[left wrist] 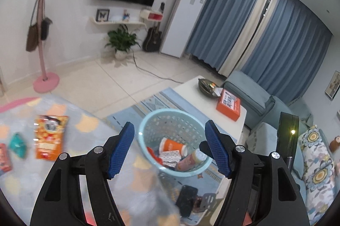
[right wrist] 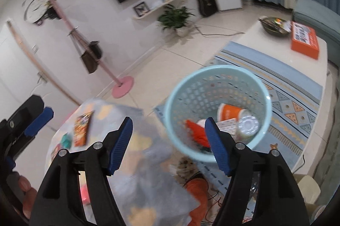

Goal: Collect trash
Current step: 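Grasp the pink packet with the right tool while the left tool grasps the card box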

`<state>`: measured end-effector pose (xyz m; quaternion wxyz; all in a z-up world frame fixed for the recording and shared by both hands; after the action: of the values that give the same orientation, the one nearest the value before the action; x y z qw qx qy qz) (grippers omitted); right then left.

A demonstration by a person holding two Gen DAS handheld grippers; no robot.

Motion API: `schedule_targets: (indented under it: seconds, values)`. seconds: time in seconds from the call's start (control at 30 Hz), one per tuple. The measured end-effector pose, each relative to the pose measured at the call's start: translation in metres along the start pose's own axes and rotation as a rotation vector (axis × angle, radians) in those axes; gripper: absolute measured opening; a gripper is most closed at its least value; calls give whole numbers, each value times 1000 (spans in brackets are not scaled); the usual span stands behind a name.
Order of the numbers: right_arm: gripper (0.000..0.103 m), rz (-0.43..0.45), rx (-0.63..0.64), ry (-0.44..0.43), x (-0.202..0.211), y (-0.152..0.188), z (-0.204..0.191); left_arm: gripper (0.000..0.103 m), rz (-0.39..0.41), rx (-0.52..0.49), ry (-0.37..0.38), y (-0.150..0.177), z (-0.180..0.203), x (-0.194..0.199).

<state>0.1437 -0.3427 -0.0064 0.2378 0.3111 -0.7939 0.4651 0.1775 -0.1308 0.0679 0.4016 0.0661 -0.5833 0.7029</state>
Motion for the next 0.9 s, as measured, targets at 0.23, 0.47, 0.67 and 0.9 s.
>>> schedule_targets:
  seconds: [0.23,0.47,0.67,0.9]
  values:
    - [68,9,136,-78,20,27,-64,68,84,5,-83,7,-38,65]
    - [73,-25,293,-118,16,70,-120,71,132,80,-225,16,-104,115]
    - [73,-130,383,-160,-5,118,-155,73,104,197,-372,38,-187,140]
    - [73,-201,450,-144,-26,159,-175,73,21,311,-521,61,-282,143]
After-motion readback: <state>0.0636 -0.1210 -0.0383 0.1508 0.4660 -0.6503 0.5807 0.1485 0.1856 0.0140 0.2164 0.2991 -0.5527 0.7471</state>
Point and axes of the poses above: each gripper's, at about its wrist camera, not at the fingertips, and x roughly against the way its jaws point, z to its right, y to its underside, the point moved 2 cm from there along -x, roughly the way its jaws point, and after that the axes turned 1 degree about -y, right-handed, at the moved point
